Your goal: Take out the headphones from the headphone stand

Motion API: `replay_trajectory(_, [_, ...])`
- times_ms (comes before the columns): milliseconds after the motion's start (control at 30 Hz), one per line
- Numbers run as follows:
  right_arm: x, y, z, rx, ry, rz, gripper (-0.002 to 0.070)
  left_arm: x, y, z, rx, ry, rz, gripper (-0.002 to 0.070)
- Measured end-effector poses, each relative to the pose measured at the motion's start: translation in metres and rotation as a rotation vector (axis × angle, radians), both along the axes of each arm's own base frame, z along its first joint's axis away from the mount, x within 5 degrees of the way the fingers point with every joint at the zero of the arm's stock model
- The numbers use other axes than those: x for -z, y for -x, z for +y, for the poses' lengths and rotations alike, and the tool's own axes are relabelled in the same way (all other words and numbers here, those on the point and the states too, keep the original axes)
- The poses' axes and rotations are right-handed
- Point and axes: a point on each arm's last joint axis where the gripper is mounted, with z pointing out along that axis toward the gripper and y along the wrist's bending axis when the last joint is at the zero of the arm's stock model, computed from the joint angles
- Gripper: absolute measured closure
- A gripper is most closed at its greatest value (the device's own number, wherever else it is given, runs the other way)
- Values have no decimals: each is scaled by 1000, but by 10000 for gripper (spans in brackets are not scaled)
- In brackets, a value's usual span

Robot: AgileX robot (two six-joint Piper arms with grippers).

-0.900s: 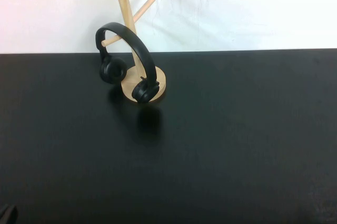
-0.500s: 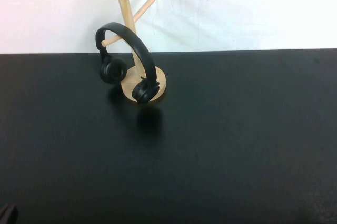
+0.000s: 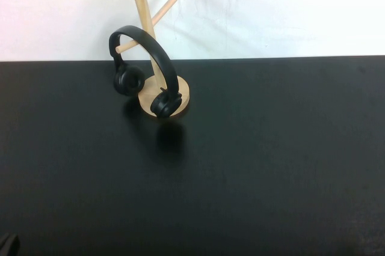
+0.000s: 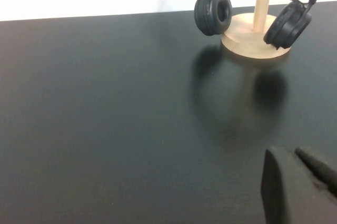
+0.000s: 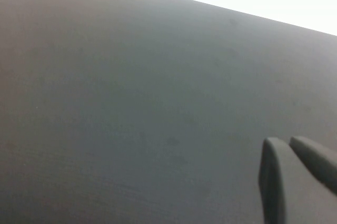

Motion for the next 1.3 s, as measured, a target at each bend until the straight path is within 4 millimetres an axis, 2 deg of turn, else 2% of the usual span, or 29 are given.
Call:
replay_trajectory(133, [0,0,0,0,0,0,684,-1,0,0,-1,13,-6,678])
replay_trajectory(300, [0,0,0,0,0,0,684,-3,0,-3,2,112,-14,678])
replay_trajectory(600, [0,0,0,0,0,0,684,-19,-1,-10,-19,693,-49,678])
replay_trajectory(700, [0,0,0,0,0,0,684,-23,-2,-8,-43,806,-73,678])
replay_trajectory(800, [0,0,0,0,0,0,684,-25,-3,-6,-61,848,-92,678])
replay_trajectory(900, [0,0,0,0,0,0,684,-27,-1,-8,-38,841,-78,678])
replay_trajectory(1067, [0,0,0,0,0,0,684,-67,-5,-18,52,722,9,678])
replay_trajectory(1233, [0,0,0,0,0,0,684,-100,-29,-31,138,512,288,678])
replay_trajectory(1300, [0,0,0,0,0,0,684,-104,-46,-35,161,439,415,678])
